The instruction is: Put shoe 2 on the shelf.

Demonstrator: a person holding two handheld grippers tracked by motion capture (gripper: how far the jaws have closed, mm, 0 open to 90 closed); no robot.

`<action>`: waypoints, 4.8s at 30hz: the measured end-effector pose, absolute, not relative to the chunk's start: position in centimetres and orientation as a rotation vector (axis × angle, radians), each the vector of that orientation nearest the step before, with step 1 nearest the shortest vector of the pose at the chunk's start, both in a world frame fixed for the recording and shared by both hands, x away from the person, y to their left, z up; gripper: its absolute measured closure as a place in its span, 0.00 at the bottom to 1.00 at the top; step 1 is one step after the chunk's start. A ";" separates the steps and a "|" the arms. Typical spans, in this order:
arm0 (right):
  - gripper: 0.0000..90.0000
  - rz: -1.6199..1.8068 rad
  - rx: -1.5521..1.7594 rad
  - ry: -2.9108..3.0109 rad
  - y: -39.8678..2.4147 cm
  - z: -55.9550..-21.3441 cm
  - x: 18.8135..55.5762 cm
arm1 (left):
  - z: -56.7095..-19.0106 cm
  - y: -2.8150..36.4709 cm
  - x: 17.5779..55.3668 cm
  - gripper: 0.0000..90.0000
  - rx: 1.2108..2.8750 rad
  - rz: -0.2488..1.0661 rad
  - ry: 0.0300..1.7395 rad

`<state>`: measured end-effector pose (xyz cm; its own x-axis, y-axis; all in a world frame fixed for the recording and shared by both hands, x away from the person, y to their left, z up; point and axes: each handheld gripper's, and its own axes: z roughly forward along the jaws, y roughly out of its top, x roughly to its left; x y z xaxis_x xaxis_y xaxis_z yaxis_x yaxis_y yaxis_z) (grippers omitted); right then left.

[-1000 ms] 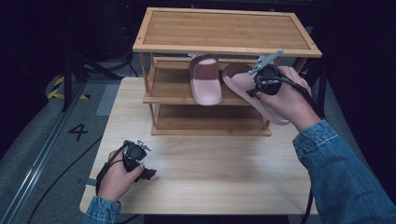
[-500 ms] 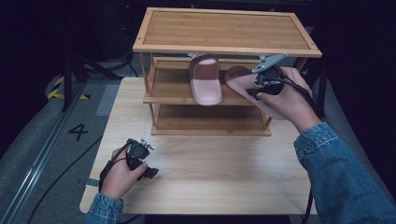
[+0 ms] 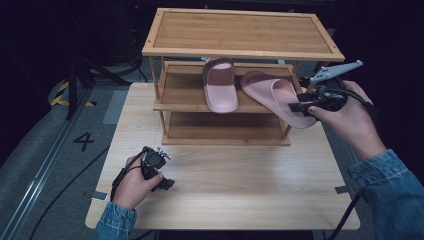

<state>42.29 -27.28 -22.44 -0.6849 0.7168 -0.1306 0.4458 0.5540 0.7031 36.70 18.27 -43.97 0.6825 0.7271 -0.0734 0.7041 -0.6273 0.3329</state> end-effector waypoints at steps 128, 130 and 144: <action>0.58 0.943 1.050 2.507 -29.8 -29.7 39.6 | -43.8 22.4 33.8 0.21 2.550 0.066 1.210; 0.57 0.925 1.061 2.517 -30.7 -31.0 39.1 | -43.8 22.4 33.8 0.21 2.551 0.064 1.210; 0.47 0.972 1.153 2.497 -34.1 -38.1 37.6 | -43.3 22.4 34.9 0.21 2.475 0.127 1.248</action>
